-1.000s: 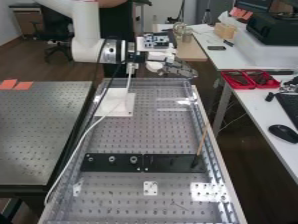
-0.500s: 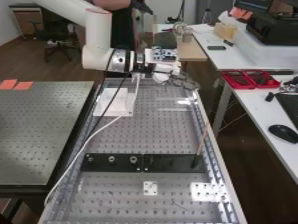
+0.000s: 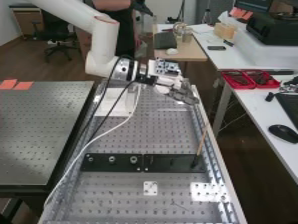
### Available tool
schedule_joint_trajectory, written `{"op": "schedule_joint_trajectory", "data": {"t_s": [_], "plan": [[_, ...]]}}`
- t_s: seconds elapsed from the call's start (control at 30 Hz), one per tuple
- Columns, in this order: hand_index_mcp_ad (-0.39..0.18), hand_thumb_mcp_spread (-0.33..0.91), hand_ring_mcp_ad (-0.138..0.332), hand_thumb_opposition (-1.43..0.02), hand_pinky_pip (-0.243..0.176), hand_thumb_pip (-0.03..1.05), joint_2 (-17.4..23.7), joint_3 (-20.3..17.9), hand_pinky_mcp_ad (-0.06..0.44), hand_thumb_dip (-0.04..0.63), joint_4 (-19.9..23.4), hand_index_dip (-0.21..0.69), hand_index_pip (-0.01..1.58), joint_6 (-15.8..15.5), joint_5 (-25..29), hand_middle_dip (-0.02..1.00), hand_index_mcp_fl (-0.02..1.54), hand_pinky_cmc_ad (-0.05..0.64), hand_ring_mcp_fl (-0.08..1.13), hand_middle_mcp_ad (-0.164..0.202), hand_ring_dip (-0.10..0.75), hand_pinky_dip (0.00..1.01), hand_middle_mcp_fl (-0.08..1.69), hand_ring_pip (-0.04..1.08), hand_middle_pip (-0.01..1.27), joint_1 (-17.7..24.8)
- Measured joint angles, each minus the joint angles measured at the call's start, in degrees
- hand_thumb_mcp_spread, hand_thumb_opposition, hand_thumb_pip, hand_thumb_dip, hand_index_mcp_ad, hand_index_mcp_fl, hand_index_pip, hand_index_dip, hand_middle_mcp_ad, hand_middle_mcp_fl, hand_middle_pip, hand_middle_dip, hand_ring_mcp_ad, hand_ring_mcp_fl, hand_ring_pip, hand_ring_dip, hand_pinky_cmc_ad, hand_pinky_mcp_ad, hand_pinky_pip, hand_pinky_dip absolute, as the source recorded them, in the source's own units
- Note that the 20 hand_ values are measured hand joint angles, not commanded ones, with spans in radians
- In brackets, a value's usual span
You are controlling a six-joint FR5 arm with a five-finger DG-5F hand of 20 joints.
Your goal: Grab the drill bit and place it in the clear container
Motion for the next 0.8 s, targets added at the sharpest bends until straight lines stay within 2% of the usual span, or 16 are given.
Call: {"op": "schedule_joint_trajectory", "data": {"t_s": [0.6, 0.8], "plan": [[-0.14, 0.77, 0.211, -1.01, -0.101, 0.42, 0.54, -0.54, 0.171, 0.333, 1.29, 0.497, 0.69, -0.44, -3.82, 0.23, 1.01, 0.332, 0.16, 0.075, 0.021, 0.14, 0.4, 0.1, 0.13, -0.6], [-0.14, 0.77, 0.209, -1.01, -0.101, 0.42, 0.59, -0.5, 0.168, 0.333, 1.15, 0.497, 0.69, -0.01, -2.3, 0.23, 1.01, 0.332, 0.16, 0.075, 0.021, 0.14, 0.4, 0.1, 0.13, -0.47]]}}
